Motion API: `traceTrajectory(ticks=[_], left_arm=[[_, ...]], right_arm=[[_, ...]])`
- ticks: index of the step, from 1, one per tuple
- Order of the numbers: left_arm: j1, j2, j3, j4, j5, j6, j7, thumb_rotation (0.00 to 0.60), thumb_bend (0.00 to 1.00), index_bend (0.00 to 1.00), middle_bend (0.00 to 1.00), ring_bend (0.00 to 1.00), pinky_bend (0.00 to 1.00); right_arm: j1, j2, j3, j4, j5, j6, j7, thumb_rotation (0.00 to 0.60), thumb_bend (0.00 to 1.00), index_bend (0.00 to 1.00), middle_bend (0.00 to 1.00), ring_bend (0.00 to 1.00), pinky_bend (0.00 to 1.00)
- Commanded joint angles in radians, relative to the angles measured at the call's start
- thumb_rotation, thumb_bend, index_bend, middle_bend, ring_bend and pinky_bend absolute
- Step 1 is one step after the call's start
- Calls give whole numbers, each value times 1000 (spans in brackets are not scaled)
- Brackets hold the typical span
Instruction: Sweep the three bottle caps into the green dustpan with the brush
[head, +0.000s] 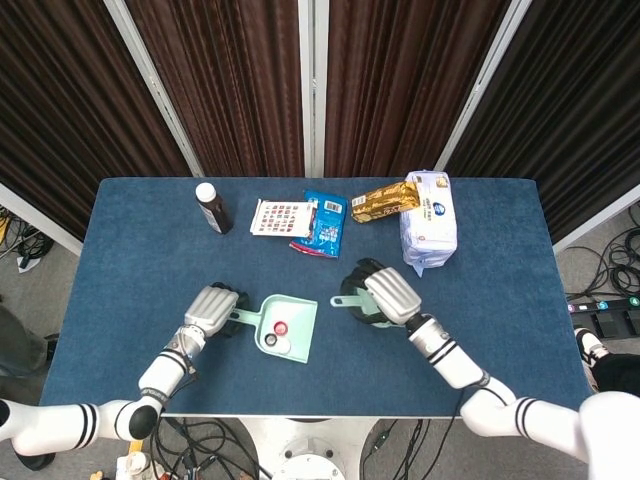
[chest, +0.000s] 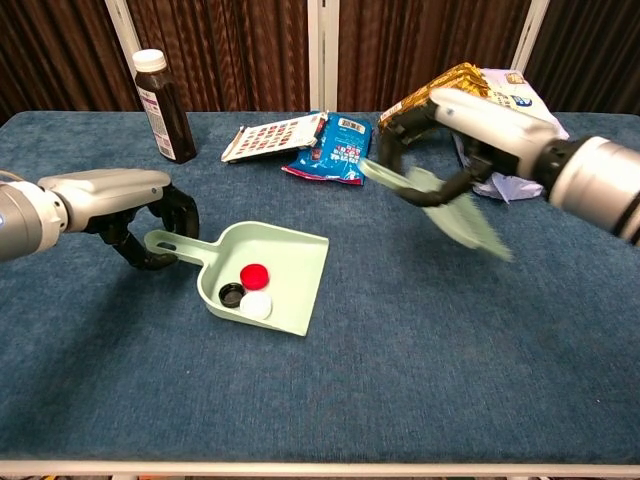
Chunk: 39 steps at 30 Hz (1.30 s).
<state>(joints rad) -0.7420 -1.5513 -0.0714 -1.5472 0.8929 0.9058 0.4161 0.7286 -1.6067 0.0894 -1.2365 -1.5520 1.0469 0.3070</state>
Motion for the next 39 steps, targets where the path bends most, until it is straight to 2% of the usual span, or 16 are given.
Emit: traceTrajectory(ticks=[1,6,9,11,13,15,20,23,26,30,35,39], left_arm=[[2,0,-4,-1,3,10,-4,600,349,259,243,187,224],[18,8,-9,-19,33,48,-17,600,324,224,202,153,211],[34,25,-13,-39,59,85,-28,600,314,220,202,152,209],[47,39,-17,-53,75,109,-39,600,312,220,202,152,207],[63,58,-20,-67,92,135,-53,600,309,220,202,152,205],[83,79,-21,-74,111,166,-66,600,298,219,202,152,203],[138,131,-24,-64,141,242,-101,600,283,220,205,153,196],[191,171,-10,-36,164,304,-122,600,279,220,210,152,187],[253,185,14,22,204,392,-127,600,277,220,211,152,171],[338,227,49,52,251,468,-190,600,274,220,211,152,131],[441,278,94,33,308,558,-246,600,241,221,211,152,120],[518,308,134,-36,370,640,-250,600,210,220,210,153,118]], right_arm=[[5,106,-57,-92,55,-143,-161,600,636,737,640,262,157],[3,100,-64,-116,98,-182,-281,600,593,568,542,183,101],[4,102,-74,-130,126,-215,-341,600,500,315,405,72,41],[2,107,-76,-145,143,-225,-371,600,426,184,315,17,12],[-4,114,-75,-159,158,-225,-385,600,367,73,241,0,2],[-15,126,-70,-171,168,-212,-384,600,319,8,186,0,0],[-78,188,-64,-212,150,-102,-314,600,221,0,175,0,17],[-152,254,-63,-229,136,18,-257,600,221,0,202,0,68],[-234,306,-67,-245,143,136,-249,600,222,0,198,0,69],[-330,363,-86,-270,150,240,-226,600,221,0,168,0,69],[-440,403,-111,-303,139,363,-202,600,220,0,130,0,44],[-515,422,-134,-337,115,441,-191,600,220,0,126,0,19]])
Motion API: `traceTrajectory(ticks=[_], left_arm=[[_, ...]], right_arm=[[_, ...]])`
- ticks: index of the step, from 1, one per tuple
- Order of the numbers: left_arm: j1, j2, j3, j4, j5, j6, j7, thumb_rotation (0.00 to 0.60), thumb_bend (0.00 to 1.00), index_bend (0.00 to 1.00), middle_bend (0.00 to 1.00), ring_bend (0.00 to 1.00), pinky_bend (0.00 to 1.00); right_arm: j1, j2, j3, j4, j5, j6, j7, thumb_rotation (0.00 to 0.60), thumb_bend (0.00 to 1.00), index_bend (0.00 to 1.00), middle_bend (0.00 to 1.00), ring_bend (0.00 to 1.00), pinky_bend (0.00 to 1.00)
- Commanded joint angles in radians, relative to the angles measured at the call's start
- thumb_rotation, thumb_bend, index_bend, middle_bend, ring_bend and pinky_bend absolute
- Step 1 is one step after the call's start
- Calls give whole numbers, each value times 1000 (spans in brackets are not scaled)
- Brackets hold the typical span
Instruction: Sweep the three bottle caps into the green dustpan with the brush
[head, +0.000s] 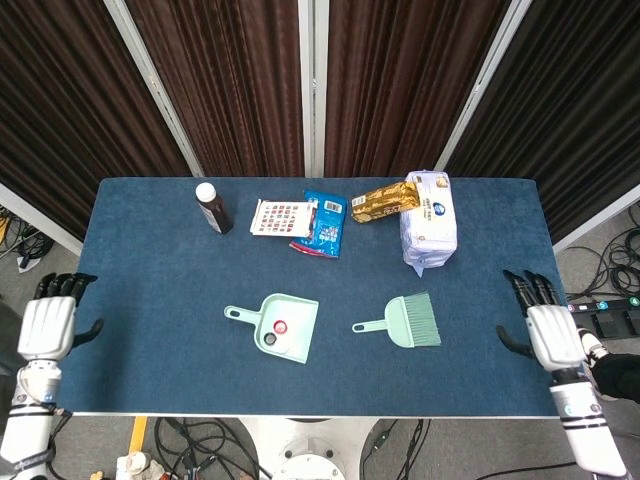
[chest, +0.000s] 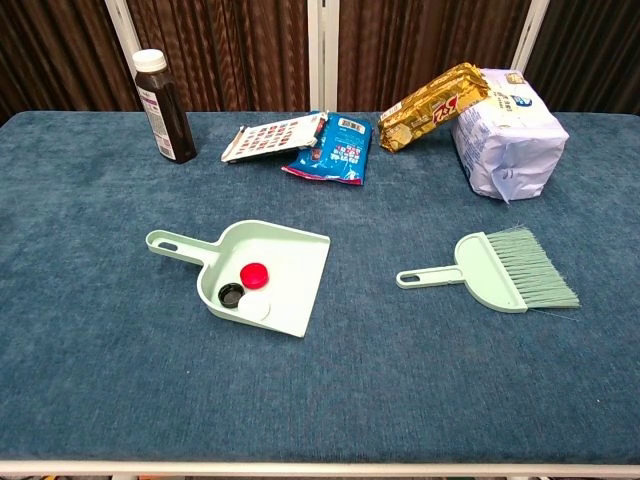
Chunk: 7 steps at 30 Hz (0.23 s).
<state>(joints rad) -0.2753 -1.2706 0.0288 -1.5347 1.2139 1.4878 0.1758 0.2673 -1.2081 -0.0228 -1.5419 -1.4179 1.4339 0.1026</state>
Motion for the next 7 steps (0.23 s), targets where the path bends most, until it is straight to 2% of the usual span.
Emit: traceTrajectory(ticks=[1,7], left_arm=[[66,28,39,-60,62,76,-5,600,207,220,210,153,117],[135,18,50,-96,103,137,9,600,204,220,211,152,115]], right_arm=[[-65,28,-26,-39,-22,63,12,600,220,0,126,0,15],[-114,41,-29,-62,-36,92,22,600,221,0,130,0,5]])
